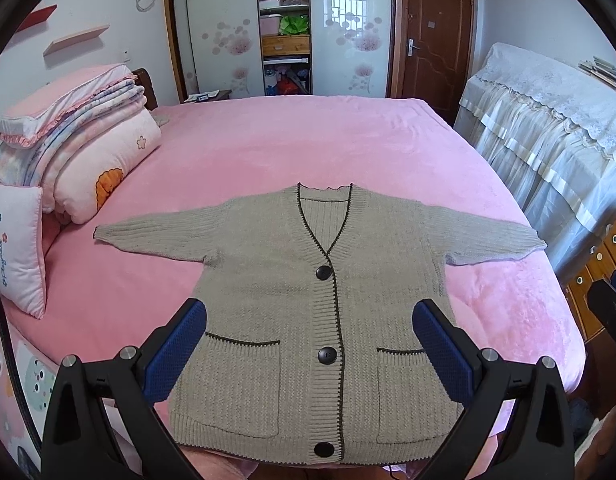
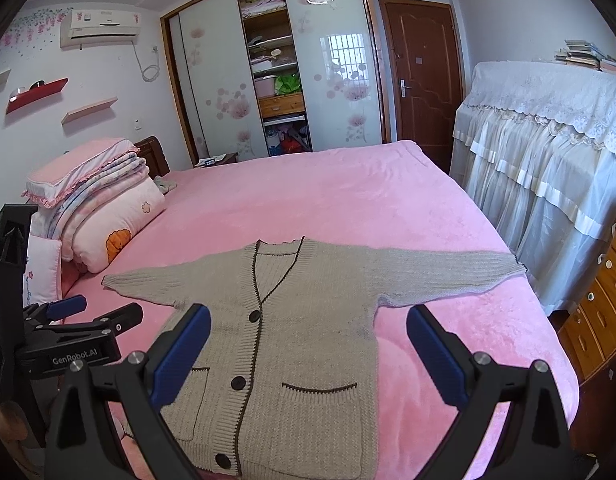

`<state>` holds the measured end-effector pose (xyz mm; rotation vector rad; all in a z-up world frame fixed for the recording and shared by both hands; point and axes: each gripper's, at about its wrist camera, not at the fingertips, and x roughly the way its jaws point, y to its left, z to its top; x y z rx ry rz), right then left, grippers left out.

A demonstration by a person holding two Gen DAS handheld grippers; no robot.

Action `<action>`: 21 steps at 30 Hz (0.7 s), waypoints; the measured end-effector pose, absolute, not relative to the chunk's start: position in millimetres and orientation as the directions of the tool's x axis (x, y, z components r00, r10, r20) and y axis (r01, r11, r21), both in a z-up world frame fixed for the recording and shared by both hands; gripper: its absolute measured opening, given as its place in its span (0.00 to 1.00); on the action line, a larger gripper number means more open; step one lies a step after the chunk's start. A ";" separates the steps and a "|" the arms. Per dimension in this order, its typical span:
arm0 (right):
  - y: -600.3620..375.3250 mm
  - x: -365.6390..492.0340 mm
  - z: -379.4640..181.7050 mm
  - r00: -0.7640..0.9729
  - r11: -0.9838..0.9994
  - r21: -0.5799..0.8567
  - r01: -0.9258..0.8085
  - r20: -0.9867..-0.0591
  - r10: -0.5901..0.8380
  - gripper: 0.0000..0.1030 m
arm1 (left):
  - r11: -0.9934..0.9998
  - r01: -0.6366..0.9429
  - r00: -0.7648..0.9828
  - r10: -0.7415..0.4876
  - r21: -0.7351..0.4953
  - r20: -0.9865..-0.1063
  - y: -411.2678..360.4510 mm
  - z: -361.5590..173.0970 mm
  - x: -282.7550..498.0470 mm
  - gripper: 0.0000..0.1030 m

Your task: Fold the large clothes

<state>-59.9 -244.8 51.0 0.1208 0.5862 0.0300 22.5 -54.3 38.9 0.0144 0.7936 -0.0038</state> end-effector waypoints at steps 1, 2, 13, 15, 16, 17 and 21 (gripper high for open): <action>-244.8 -61.9 51.8 0.835 0.993 0.120 0.006 -0.547 0.061 0.96 | 1.000 0.010 0.704 0.004 0.015 -0.710 -55.4 40.1 20.9 0.99; -244.9 -63.6 52.5 0.835 0.993 0.118 0.005 -0.546 0.061 0.96 | 1.000 0.011 0.706 0.004 0.016 -0.708 -55.5 40.7 20.3 0.99; -250.8 -80.8 65.5 0.857 0.995 0.102 0.009 -0.514 0.045 0.96 | 0.998 0.045 0.730 -0.004 0.043 -0.684 -66.4 53.5 11.4 0.99; -251.7 -79.9 66.1 0.857 0.995 0.097 0.018 -0.514 0.035 0.96 | 0.997 0.055 0.734 -0.005 0.053 -0.679 -70.5 56.3 12.7 0.99; -253.1 -79.5 66.1 0.857 0.995 0.094 0.024 -0.514 0.028 0.96 | 0.997 0.059 0.735 -0.005 0.058 -0.678 -72.3 57.0 14.0 0.99; -255.5 -78.5 66.2 0.858 0.995 0.090 0.031 -0.514 0.020 0.96 | 0.996 0.064 0.737 -0.005 0.062 -0.676 -74.6 57.5 15.9 0.99; -271.4 -72.9 66.0 0.855 0.994 0.085 0.071 -0.518 -0.016 0.96 | 0.992 0.091 0.756 -0.011 0.087 -0.655 -91.0 64.7 27.6 0.99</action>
